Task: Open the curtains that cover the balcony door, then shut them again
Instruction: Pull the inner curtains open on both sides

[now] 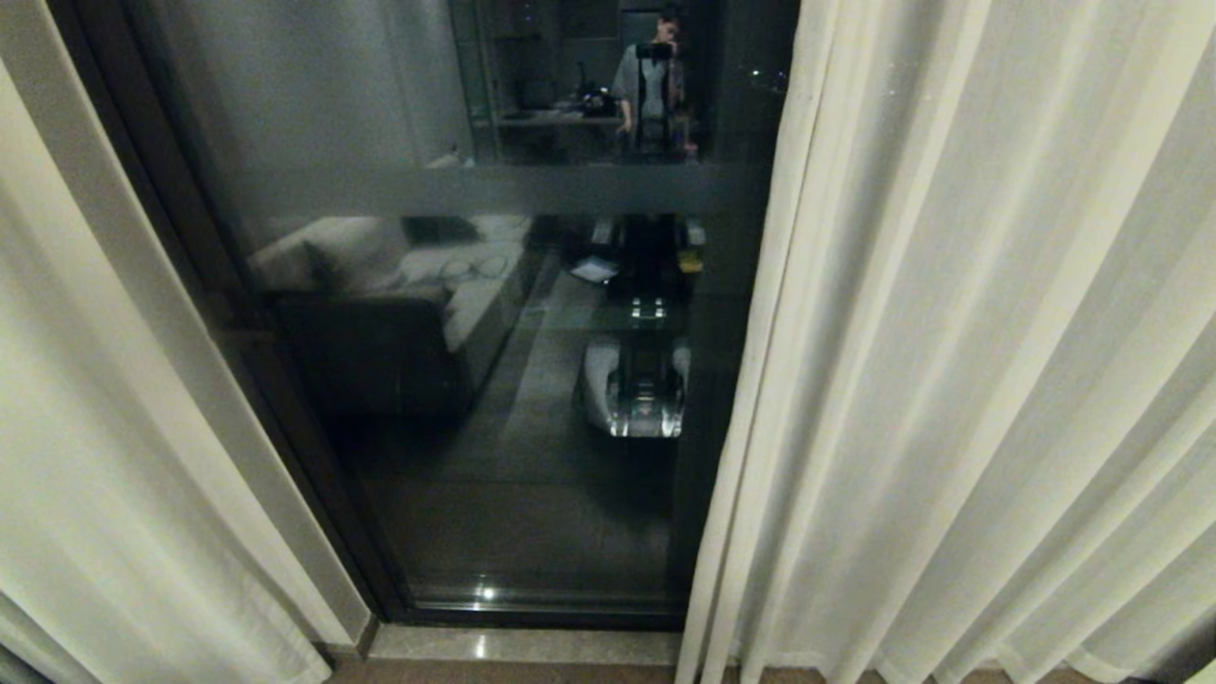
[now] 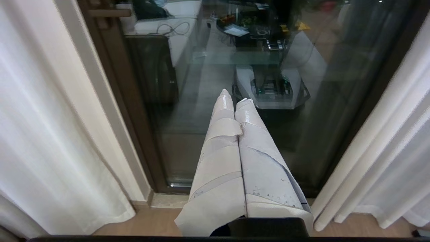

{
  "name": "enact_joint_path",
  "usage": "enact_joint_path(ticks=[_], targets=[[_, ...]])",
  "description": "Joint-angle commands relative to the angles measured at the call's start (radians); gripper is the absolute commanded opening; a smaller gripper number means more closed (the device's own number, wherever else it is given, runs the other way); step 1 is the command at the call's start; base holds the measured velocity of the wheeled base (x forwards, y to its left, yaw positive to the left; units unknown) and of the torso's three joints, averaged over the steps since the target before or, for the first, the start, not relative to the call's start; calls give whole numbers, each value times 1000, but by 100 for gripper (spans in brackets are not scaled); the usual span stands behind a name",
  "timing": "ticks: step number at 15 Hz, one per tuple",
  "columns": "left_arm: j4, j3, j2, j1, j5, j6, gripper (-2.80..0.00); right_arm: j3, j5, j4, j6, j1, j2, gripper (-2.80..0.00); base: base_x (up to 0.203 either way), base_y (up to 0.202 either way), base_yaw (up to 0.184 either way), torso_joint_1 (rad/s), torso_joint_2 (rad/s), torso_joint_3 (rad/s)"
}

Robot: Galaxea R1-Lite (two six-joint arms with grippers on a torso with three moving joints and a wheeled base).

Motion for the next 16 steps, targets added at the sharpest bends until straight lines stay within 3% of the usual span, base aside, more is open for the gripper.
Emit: enact_joint_path(ticks=[1, 8, 16], targets=[[0, 1, -1, 0, 0, 0, -280, 0, 0, -1, 1, 1, 1, -280, 0, -185, 2, 2, 2, 7], [0, 0, -1, 0, 2, 0, -280, 0, 0, -1, 1, 1, 1, -280, 0, -171, 3, 2, 3, 2], [0, -1, -1, 0, 3, 0, -280, 0, 0, -1, 0, -1, 1, -280, 0, 0, 0, 0, 0, 0]])
